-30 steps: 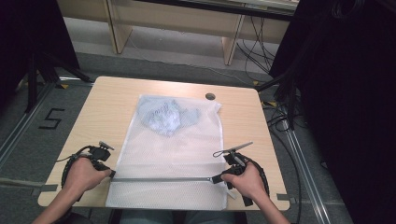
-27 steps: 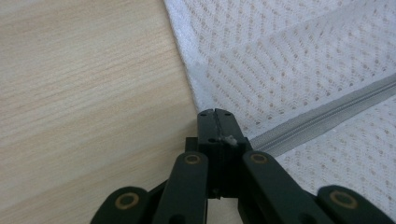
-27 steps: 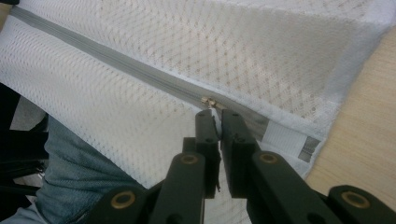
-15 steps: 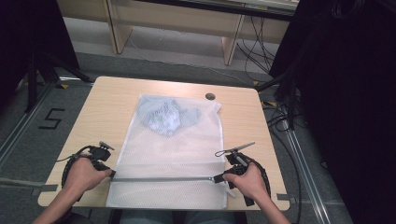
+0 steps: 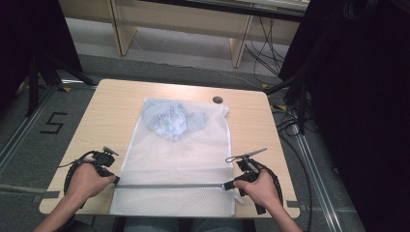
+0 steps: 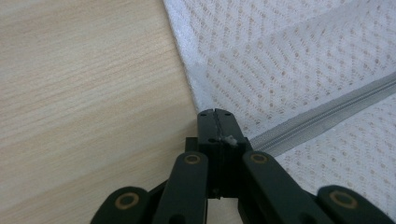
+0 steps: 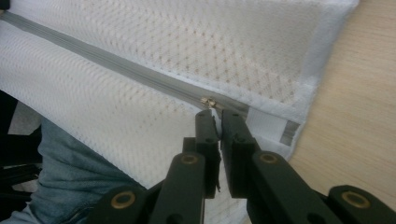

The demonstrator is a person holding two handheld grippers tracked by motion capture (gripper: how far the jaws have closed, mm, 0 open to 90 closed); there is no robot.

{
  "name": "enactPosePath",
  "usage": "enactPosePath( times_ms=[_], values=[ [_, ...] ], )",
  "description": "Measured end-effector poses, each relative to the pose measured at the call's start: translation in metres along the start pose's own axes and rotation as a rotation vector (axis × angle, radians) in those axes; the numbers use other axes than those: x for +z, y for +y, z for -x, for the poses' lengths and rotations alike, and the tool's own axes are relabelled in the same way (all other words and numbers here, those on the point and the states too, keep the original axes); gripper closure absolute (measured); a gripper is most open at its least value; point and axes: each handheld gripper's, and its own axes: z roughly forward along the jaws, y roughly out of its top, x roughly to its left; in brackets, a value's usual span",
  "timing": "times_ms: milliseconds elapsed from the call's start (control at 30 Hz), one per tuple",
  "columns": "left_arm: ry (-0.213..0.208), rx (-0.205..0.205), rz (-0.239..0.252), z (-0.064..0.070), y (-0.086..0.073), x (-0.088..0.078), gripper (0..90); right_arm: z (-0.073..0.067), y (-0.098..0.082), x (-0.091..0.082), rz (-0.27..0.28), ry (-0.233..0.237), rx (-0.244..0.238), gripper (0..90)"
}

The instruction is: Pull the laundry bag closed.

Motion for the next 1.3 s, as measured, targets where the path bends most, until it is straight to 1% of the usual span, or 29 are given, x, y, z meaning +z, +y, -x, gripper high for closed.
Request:
enactPosePath(
  times_ms=[33, 67, 100, 133, 200, 233, 300, 333, 367, 400, 433, 467, 500, 533, 567, 633, 667, 733, 767, 800, 867, 933, 967, 1000, 1100, 1133, 1233, 1267, 1300],
  values=[
    [0.0, 0.0, 0.0, 0.0, 0.0, 0.0, 89.9, 0.0, 0.0, -0.001, -0.01, 0.008, 0.014, 86.8],
    [0.0, 0.0, 0.0, 0.0, 0.0, 0.0, 89.8, 0.001, -0.001, -0.001, -0.008, 0.003, 0.011, 86.7],
    [0.0, 0.001, 0.0, 0.0, 0.0, 0.0, 89.8, 0.004, -0.001, 0.0, 0.017, -0.005, -0.01, 86.7],
    [0.004, 0.0, 0.0, 0.0, 0.0, 0.0, 89.8, 0.004, -0.001, -0.001, 0.015, -0.005, -0.005, 86.7],
    [0.0, 0.001, -0.001, 0.0, 0.0, 0.0, 89.8, 0.003, -0.002, -0.003, -0.011, -0.013, 0.035, 86.7],
    [0.0, 0.001, -0.001, 0.0, 0.0, 0.0, 89.8, 0.006, -0.002, -0.001, 0.017, -0.002, -0.004, 86.7],
    [0.0, 0.0, 0.001, 0.0, 0.0, 0.0, 89.8, 0.006, -0.003, -0.002, 0.013, -0.006, 0.006, 86.7],
    [-0.001, 0.0, 0.0, 0.0, 0.0, 0.0, 89.8, 0.005, -0.003, -0.003, -0.004, -0.016, 0.033, 86.7],
    [0.0, 0.001, -0.001, 0.0, 0.0, 0.0, 89.8, 0.007, -0.003, -0.002, 0.014, -0.004, 0.002, 86.7],
    [-0.001, 0.002, 0.0, 0.0, 0.0, 0.0, 89.8, 0.007, -0.003, -0.002, 0.014, -0.004, 0.002, 86.7],
    [0.004, -0.007, 0.009, 0.0, 0.0, 0.001, 89.8, 0.002, -0.004, -0.005, -0.023, -0.002, 0.099, 86.7],
    [0.003, -0.004, 0.007, 0.0, 0.0, 0.0, 89.8, 0.002, -0.004, -0.005, -0.023, -0.002, 0.099, 86.7],
    [0.003, -0.004, 0.007, 0.0, 0.0, 0.0, 89.8, 0.006, -0.004, -0.004, -0.003, -0.011, 0.041, 86.7],
    [-0.001, -0.001, 0.003, 0.0, 0.0, 0.0, 89.8, 0.009, -0.004, -0.003, 0.019, -0.011, 0.007, 86.7],
    [-0.001, 0.001, 0.0, 0.0, 0.0, 0.0, 89.8, 0.008, -0.005, -0.006, 0.005, -0.019, 0.044, 86.7],
    [-0.001, 0.002, 0.001, 0.0, 0.0, 0.0, 89.8, 0.009, -0.005, -0.006, 0.003, -0.02, 0.043, 86.7],
    [-0.001, 0.002, 0.001, 0.0, 0.0, 0.0, 89.8, 0.011, -0.006, -0.008, -0.007, -0.022, 0.032, 86.7],
    [-0.002, 0.001, 0.0, 0.0, 0.0, 0.0, 89.8, 0.012, -0.006, -0.008, 0.0, -0.018, 0.027, 86.7],
    [-0.002, 0.002, 0.001, 0.0, 0.0, 0.0, 89.8, 0.013, -0.007, -0.008, 0.002, -0.014, 0.03, 86.7],
    [-0.003, 0.002, 0.001, 0.0, 0.0, 0.0, 89.8, 0.013, -0.007, -0.008, 0.011, -0.018, 0.047, 86.6],
    [-0.002, 0.002, 0.0, 0.0, 0.0, 0.0, 89.8, 0.016, -0.007, -0.009, -0.001, -0.018, 0.04, 86.6],
    [-0.002, 0.001, 0.0, 0.0, 0.0, 0.0, 89.8, 0.016, -0.008, -0.009, 0.002, -0.019, 0.041, 86.6],
    [-0.002, 0.001, 0.001, 0.0, 0.0, 0.0, 89.8, 0.018, -0.008, -0.008, 0.019, -0.009, 0.008, 86.6],
    [-0.002, 0.001, 0.0, 0.0, 0.0, 0.0, 89.8, 0.016, -0.008, -0.009, -0.005, -0.004, 0.038, 86.6],
    [-0.001, 0.0, 0.001, 0.0, 0.0, 0.0, 89.8, 0.018, -0.008, -0.01, -0.005, 0.003, 0.043, 86.6],
    [0.0, 0.0, 0.001, 0.0, 0.0, 0.0, 89.8, 0.019, -0.008, -0.01, -0.008, -0.006, 0.05, 86.6],
    [0.0, 0.0, 0.0, 0.0, 0.0, 0.0, 89.8, 0.021, -0.009, -0.01, 0.003, -0.013, 0.033, 86.6],
    [-0.001, 0.0, 0.001, 0.0, 0.0, 0.0, 89.8, 0.012, -0.009, -0.012, -0.047, 0.017, 0.187, 86.5],
    [-0.001, 0.001, 0.0, 0.0, 0.0, 0.0, 89.8, 0.012, -0.009, -0.012, -0.047, 0.017, 0.187, 86.5]
  ],
)
